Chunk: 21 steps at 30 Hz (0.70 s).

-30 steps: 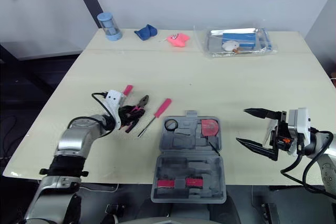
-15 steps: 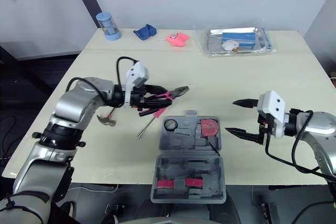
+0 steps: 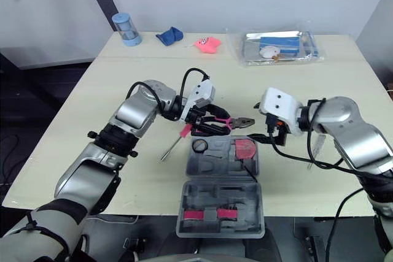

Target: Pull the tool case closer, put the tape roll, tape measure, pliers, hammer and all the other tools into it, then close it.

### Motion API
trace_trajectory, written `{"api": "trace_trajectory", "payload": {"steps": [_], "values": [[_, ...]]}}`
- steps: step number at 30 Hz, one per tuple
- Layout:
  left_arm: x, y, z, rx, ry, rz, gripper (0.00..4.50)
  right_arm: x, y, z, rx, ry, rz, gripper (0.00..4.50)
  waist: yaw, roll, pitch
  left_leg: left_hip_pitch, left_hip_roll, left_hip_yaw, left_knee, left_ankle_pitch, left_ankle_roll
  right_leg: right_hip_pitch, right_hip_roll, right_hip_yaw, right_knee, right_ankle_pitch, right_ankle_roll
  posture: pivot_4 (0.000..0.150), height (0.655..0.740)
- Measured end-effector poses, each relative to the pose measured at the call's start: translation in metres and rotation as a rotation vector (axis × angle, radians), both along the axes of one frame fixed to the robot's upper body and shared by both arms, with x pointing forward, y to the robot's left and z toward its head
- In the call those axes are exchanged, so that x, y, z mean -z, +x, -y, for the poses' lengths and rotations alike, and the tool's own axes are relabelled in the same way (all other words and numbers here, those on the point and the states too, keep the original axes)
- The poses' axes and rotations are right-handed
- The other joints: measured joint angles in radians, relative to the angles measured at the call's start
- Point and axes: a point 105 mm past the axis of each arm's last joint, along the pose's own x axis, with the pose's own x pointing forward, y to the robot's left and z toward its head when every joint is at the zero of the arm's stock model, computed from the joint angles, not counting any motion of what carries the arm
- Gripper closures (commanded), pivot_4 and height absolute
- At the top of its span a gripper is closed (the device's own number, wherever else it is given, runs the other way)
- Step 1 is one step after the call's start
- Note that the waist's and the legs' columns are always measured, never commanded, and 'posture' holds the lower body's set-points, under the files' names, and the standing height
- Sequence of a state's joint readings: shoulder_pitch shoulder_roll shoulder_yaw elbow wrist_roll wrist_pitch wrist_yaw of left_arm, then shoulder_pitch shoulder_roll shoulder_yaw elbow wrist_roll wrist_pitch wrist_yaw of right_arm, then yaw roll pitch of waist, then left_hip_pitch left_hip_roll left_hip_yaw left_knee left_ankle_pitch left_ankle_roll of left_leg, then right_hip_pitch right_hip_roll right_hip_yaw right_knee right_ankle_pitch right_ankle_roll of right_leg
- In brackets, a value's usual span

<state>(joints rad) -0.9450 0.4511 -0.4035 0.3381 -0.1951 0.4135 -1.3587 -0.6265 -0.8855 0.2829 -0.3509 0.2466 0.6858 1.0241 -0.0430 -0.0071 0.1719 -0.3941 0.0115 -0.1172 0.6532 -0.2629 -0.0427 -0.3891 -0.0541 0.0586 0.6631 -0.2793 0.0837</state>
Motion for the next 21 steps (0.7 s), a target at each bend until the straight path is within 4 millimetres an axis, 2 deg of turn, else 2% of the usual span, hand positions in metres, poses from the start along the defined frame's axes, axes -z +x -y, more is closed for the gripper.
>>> {"api": "trace_trajectory", "payload": {"steps": [4,10,15,16,18,20,21], "values": [[0.005,0.002,0.002,0.002,0.004,-0.007,2.11,0.007,0.0,-0.008,-0.016,-0.083,-0.049,0.0,0.0,0.0,0.0,-0.007,0.0,0.0,0.001,0.001,-0.001,-0.008,0.0,0.0,0.001,0.0,0.0,0.15,0.74],[0.005,0.003,0.007,0.016,0.006,0.003,2.11,0.012,0.004,-0.021,-0.04,-0.137,-0.078,0.0,-0.002,0.0,0.0,-0.008,-0.001,0.0,0.001,0.001,-0.001,-0.008,0.0,0.0,0.001,0.0,0.0,0.15,0.74],[0.006,0.003,0.007,0.016,0.011,0.009,2.11,0.019,0.007,-0.024,-0.041,-0.153,-0.095,0.0,-0.002,0.0,0.0,-0.008,-0.001,0.0,0.001,0.001,-0.001,-0.008,0.0,0.0,0.002,0.0,0.0,0.15,0.74],[0.006,0.003,0.007,0.016,0.011,0.009,2.11,0.02,0.007,-0.025,-0.043,-0.152,-0.098,0.54,-0.002,0.0,0.0,-0.008,-0.001,0.0,0.001,0.001,-0.001,-0.008,0.0,0.0,0.002,0.0,0.0,0.15,0.74],[0.006,0.003,0.007,0.019,0.012,0.006,2.11,0.021,0.009,-0.025,-0.049,-0.151,-0.097,1.29,-0.002,0.0,0.0,-0.008,-0.001,0.0,0.001,0.001,-0.001,-0.008,0.0,0.0,0.002,0.0,0.0,0.15,0.74],[0.006,0.003,0.007,0.023,0.013,0.004,2.11,0.021,0.009,-0.026,-0.056,-0.151,-0.094,2.33,-0.002,0.0,0.0,-0.008,-0.001,0.0,0.001,0.001,-0.001,-0.008,0.0,0.0,0.002,0.0,0.0,0.15,0.74],[0.006,0.002,0.007,0.027,0.013,0.002,2.11,0.021,0.01,-0.026,-0.058,-0.152,-0.087,2.69,-0.002,0.0,0.0,-0.008,-0.001,0.0,0.001,0.001,-0.001,-0.009,0.0,0.0,0.002,0.0,0.0,0.15,0.74]]}}
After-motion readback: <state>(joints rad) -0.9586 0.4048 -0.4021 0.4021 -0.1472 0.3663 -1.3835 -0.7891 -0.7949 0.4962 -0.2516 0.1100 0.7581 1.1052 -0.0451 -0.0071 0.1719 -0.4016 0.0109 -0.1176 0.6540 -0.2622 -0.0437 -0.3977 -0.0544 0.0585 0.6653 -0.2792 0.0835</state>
